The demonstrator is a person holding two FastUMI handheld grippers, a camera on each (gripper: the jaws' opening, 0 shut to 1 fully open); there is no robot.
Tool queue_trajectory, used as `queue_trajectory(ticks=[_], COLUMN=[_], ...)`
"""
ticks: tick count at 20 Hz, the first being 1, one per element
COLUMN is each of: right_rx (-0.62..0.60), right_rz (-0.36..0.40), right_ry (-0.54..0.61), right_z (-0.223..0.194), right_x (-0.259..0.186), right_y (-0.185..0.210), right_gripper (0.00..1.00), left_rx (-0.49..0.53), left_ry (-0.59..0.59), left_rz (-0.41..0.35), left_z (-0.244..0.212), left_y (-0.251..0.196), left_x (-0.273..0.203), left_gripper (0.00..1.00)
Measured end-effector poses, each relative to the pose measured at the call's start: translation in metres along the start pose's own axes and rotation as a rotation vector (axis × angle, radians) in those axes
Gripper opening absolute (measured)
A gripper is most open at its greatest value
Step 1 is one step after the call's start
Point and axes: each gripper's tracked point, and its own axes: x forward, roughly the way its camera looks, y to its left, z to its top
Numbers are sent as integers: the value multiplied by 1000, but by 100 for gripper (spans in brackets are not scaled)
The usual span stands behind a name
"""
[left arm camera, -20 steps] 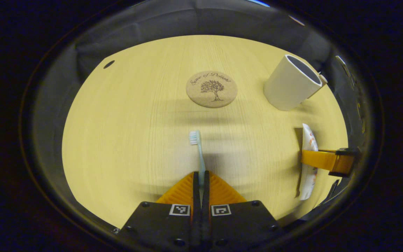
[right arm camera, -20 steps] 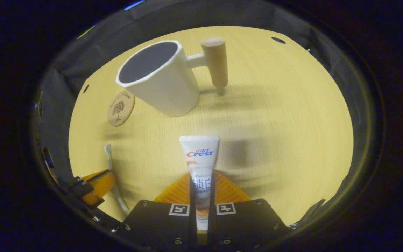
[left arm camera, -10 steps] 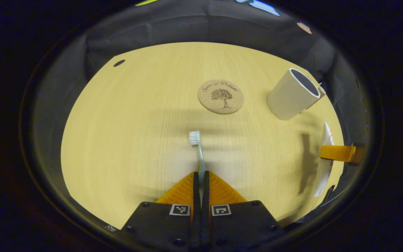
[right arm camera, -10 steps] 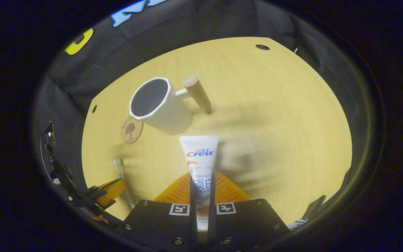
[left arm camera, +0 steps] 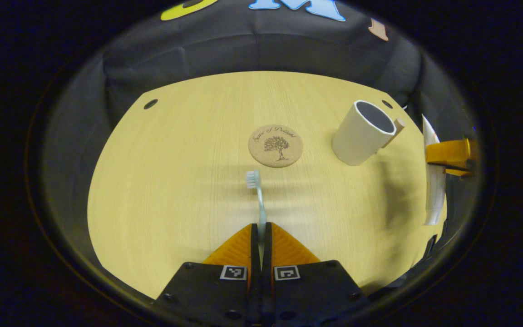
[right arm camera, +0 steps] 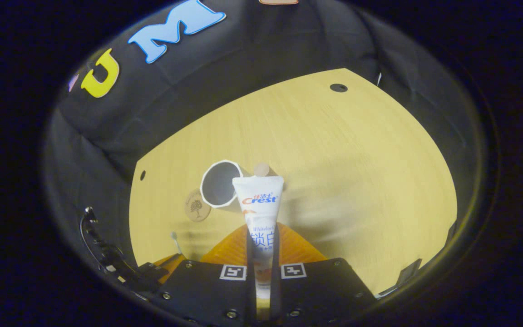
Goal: Put the toothbrush and toothpaste on the desktop into the cup, then pick up the cup and place it on the coaster on the desktop.
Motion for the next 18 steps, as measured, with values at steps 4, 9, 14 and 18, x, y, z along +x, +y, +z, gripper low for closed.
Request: queue_trajectory(ticks=[4, 9, 14, 18], right_rx=[41, 64, 84, 87], right_rz=[63, 101, 141, 156], right_ry=[-68, -118, -183, -244], right_z=[30, 63, 102, 128], right_x=[-4, -1, 8, 20], right_y=[20, 36, 56, 67], right_gripper=[13, 13, 13, 13], left_rx=[-16, -38, -39, -43], left_ry=[2, 5, 1, 3], left_rz=[2, 4, 9, 5], left_z=[-4, -10, -11, -13], left_y=[7, 15, 21, 23], left_x=[-5, -9, -14, -14], left_gripper=[8, 8, 8, 8])
